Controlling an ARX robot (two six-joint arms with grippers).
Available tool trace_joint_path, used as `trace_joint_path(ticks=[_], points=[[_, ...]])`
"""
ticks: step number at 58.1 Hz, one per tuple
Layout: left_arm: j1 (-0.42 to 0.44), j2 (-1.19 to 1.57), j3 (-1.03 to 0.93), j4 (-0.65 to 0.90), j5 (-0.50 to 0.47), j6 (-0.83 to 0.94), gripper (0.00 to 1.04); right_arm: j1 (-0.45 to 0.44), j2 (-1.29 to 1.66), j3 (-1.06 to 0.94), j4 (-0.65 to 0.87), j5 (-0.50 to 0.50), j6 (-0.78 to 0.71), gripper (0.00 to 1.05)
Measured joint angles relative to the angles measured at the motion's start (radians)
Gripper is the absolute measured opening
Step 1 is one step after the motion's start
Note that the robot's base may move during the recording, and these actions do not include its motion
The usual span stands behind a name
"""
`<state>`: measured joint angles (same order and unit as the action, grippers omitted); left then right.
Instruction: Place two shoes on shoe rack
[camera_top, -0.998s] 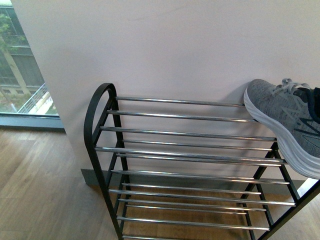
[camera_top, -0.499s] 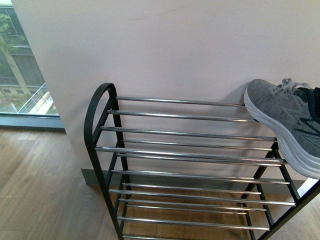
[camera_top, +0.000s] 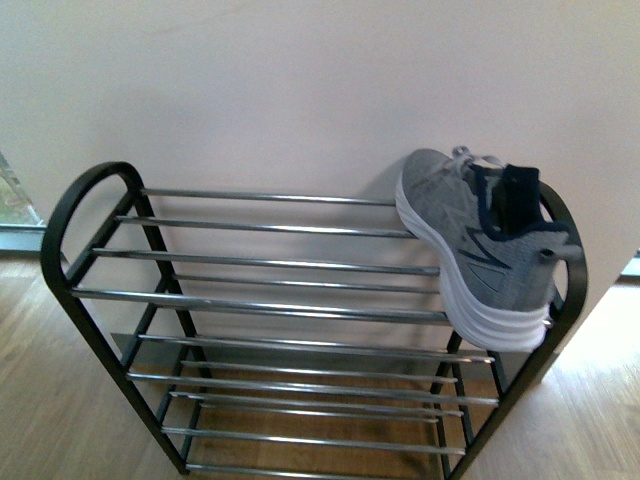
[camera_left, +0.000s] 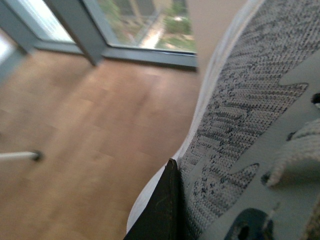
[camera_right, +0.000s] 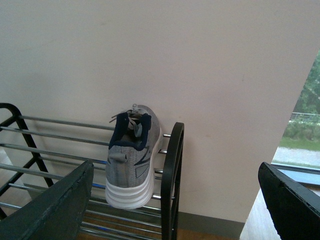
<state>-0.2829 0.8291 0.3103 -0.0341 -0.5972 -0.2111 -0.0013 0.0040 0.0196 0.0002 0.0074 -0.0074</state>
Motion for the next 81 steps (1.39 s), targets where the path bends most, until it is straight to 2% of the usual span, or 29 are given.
trace_joint_path(ticks=[4, 7, 16, 24, 32, 45, 54, 64, 71, 81], points=[[-0.009, 0.149, 0.090, 0.020, 0.117, -0.203, 0.02, 0.000, 0.001, 0.000, 0.000, -0.004, 0.000, 0.95], [-0.014, 0.257, 0.170, 0.029, 0.161, -0.295, 0.02, 0.000, 0.000, 0.000, 0.000, -0.004, 0.000, 0.95], [-0.054, 0.587, 0.450, 0.021, 0.231, -0.434, 0.02, 0.001, 0.001, 0.000, 0.000, -0.006, 0.000, 0.95], [-0.103, 0.861, 0.684, -0.091, 0.270, -0.534, 0.02, 0.001, 0.001, 0.000, 0.000, -0.006, 0.000, 0.95], [-0.151, 1.055, 0.888, -0.227, 0.328, -0.581, 0.02, 0.001, 0.001, 0.000, 0.000, -0.006, 0.000, 0.95], [-0.219, 1.281, 1.284, -0.455, 0.396, -0.553, 0.02, 0.001, 0.001, 0.000, 0.000, -0.006, 0.000, 0.95], [-0.278, 1.471, 1.600, -0.694, 0.409, -0.620, 0.02, 0.001, 0.001, 0.000, 0.000, -0.007, 0.000, 0.95], [-0.333, 1.618, 1.885, -0.877, 0.412, -0.697, 0.02, 0.001, 0.001, 0.000, 0.000, -0.007, 0.000, 0.95], [-0.346, 1.673, 2.005, -0.973, 0.393, -0.732, 0.02, 0.001, 0.001, 0.000, 0.000, -0.007, 0.000, 0.95], [-0.358, 1.641, 1.951, -0.922, 0.407, -0.710, 0.02, 0.001, 0.001, 0.000, 0.000, -0.007, 0.000, 0.95]])
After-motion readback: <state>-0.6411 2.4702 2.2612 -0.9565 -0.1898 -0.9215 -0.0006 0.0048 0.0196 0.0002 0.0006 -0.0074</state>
